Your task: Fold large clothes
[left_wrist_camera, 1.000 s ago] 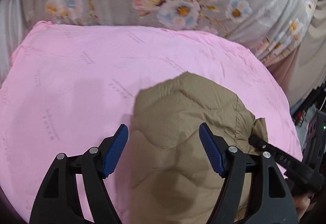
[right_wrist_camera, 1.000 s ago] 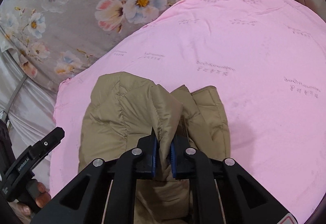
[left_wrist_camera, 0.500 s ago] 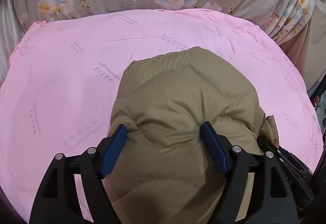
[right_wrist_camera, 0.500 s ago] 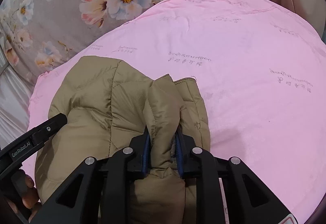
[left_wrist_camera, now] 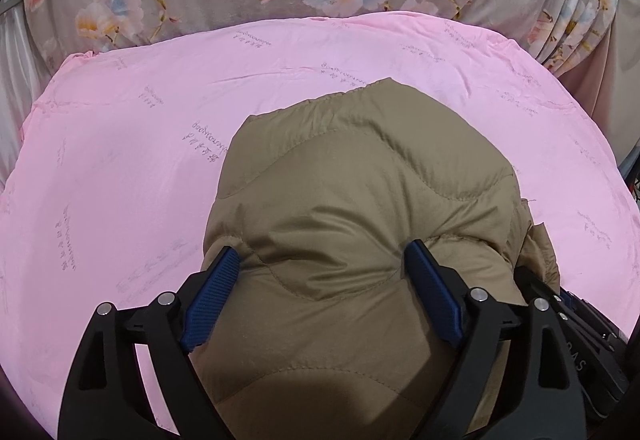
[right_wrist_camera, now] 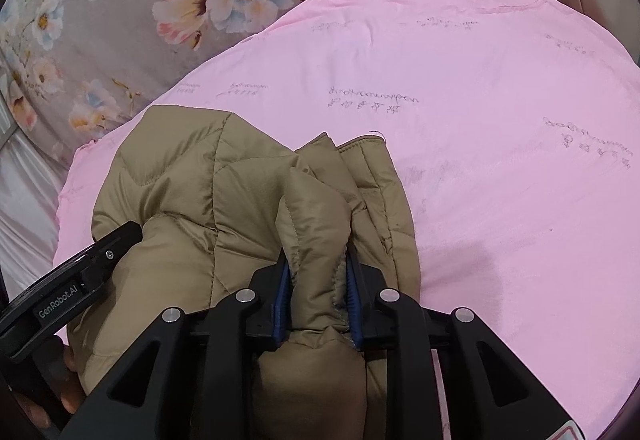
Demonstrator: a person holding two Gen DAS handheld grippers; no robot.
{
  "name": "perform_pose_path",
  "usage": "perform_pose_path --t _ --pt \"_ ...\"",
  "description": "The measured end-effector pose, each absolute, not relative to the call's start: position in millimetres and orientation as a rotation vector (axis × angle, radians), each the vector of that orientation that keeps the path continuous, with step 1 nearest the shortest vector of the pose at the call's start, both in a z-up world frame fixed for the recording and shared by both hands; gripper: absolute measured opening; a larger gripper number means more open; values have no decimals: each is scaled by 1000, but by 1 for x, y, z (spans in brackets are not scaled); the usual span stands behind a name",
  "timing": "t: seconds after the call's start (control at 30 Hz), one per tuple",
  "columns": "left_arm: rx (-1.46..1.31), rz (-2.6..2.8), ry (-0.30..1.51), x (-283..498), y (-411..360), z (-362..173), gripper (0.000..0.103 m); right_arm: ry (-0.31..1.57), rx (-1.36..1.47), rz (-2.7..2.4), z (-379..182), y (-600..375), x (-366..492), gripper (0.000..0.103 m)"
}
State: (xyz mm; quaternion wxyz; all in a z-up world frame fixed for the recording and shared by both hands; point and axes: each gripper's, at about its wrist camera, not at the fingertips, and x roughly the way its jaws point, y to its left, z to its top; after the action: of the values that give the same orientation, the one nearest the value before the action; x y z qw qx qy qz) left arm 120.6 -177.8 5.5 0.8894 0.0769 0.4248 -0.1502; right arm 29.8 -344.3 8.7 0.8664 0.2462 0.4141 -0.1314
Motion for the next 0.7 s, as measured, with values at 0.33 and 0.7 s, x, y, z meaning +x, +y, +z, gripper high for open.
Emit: perform_pose_path --t 0.33,0.7 --pt "182 -294 848 120 -185 -2 88 857 525 -271 5 -346 31 20" --pt "188 -285 817 119 -188 -6 88 851 521 -272 3 -346 32 20"
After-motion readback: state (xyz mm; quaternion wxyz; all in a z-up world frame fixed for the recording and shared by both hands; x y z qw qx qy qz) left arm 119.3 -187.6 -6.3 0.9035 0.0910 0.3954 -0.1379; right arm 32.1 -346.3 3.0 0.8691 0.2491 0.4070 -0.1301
